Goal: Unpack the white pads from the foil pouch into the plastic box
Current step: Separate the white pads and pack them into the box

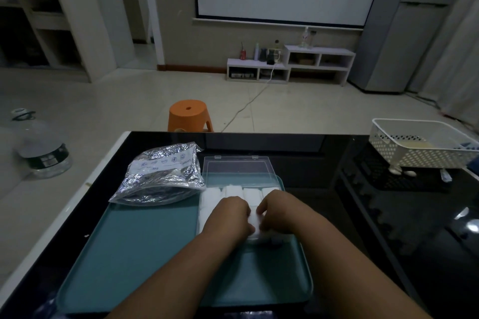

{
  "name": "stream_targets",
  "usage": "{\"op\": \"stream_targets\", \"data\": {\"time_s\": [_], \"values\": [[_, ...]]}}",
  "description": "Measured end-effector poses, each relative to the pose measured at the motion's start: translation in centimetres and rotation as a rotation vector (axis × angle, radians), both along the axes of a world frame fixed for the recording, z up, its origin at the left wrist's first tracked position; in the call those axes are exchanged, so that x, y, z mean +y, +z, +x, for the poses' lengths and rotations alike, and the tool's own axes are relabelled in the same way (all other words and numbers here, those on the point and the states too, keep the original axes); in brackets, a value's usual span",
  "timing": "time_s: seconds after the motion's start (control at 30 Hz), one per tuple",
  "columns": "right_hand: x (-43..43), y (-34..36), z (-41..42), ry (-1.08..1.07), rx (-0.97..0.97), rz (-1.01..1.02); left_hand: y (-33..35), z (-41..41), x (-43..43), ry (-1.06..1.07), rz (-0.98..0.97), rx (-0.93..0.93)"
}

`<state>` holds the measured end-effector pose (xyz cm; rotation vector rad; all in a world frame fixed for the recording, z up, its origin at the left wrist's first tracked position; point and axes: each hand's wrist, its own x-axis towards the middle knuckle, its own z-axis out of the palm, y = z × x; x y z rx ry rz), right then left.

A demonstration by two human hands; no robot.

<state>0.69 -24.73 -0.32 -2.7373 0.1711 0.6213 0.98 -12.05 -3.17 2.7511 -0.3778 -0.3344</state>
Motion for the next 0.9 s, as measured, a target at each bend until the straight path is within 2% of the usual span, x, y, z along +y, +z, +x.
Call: {"op": "stream_targets", "data": {"time_s": [0.13, 0.27, 0.53, 0.7, 0.77, 0.9], "values": [[-0.4, 0.5, 0.1, -0.015, -0.041, 0.0, 0.5, -0.4, 0.1, 0.014, 0.033, -0.049], [-0.2, 0.9, -0.3, 0.012, 0.007, 0.033, 0.5, -0.4, 0.2, -0.005, 0.021, 0.007], [0.6, 1.1, 0.0, 0.117, 0.096, -0.101, 0.8, 0.0, 0.4, -0.028, 0.023, 0.072], [-0.4, 0.7, 0.5, -0.087, -0.037, 0.014, 1.3, 0.5, 1.9, 0.099, -0.193, -0.031], [-0.6, 0.9, 0.8, -0.124, -0.064, 0.019, 1.7, 0.8, 3.0, 0.166, -0.271, -0.093], [-1.0, 1.1, 0.9, -0.174, -0.254, 0.031, 1.4, 1.7, 5.8, 0.342, -0.451, -0.128]]}}
